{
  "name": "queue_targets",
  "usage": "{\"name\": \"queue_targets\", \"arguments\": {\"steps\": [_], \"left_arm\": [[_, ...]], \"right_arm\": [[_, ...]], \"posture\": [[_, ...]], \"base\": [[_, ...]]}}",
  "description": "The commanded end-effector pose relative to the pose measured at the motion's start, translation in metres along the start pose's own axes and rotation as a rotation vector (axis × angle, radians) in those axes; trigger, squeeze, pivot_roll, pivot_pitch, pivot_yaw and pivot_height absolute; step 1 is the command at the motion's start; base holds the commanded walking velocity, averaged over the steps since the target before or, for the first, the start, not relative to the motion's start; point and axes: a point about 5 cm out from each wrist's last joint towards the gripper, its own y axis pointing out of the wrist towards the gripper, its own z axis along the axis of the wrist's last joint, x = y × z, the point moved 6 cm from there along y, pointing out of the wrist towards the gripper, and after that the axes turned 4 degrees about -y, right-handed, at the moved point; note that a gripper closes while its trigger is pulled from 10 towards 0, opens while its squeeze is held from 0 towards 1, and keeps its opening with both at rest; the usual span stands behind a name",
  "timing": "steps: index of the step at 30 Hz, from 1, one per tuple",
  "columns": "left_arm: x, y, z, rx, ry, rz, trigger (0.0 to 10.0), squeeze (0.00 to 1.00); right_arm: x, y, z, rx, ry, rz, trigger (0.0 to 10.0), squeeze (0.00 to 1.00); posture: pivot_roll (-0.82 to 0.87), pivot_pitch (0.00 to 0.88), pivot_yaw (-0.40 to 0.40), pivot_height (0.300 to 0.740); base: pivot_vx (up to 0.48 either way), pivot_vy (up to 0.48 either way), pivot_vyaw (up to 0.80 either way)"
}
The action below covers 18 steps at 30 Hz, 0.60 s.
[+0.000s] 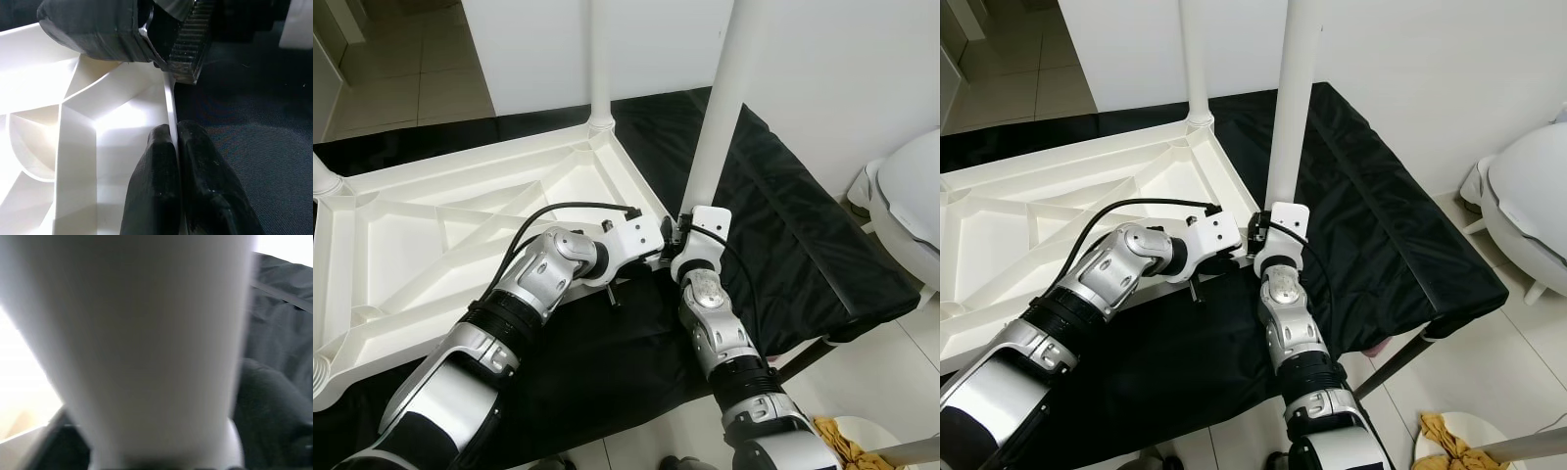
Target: Building children table
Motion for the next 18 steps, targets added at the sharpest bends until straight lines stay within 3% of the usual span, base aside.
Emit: {"name": "queue_targets", "arguments": {"steps": [1,6,7,9,10,13,18], "left_arm": [[0.006,-0.001,-0.002,-0.016,0.035,-0.044,10.0,0.0],[0.005,-0.001,-0.002,-0.015,0.032,-0.042,10.0,0.0],[0.005,-0.001,-0.003,-0.016,0.032,-0.041,10.0,0.0],[0.005,-0.002,-0.003,-0.017,0.033,-0.041,10.0,0.0],[0.005,-0.002,-0.003,-0.017,0.032,-0.041,10.0,0.0],[0.005,-0.002,-0.003,-0.018,0.031,-0.041,10.0,0.0],[0.005,-0.002,-0.003,-0.017,0.032,-0.04,10.0,0.0]], "right_arm": [[0.042,0.002,-0.012,-0.047,-0.007,-0.139,10.0,1.0],[0.047,0.005,-0.006,-0.021,-0.001,-0.107,10.0,1.0],[0.046,0.007,-0.002,-0.004,0.008,-0.07,10.0,0.72],[0.045,0.008,0.001,0.007,0.015,-0.044,10.0,0.72],[0.043,0.01,0.006,0.028,0.019,0.022,10.0,0.0],[0.04,0.012,0.009,0.035,0.019,0.094,10.0,0.0],[0.039,0.013,0.011,0.054,-0.061,0.294,10.0,0.0]], "posture": [[-0.07,0.075,0.045,0.74],[-0.07,0.077,0.044,0.74],[-0.07,0.078,0.044,0.74],[-0.07,0.078,0.044,0.74],[-0.07,0.078,0.045,0.74],[-0.07,0.078,0.045,0.74],[-0.06,0.073,0.043,0.74]], "base": [[0.0,0.0,0.0],[0.0,0.0,0.0],[0.0,0.0,0.0],[0.0,0.0,0.0],[0.0,0.0,0.0],[0.0,0.0,0.0],[0.0,0.0,0.0]]}}
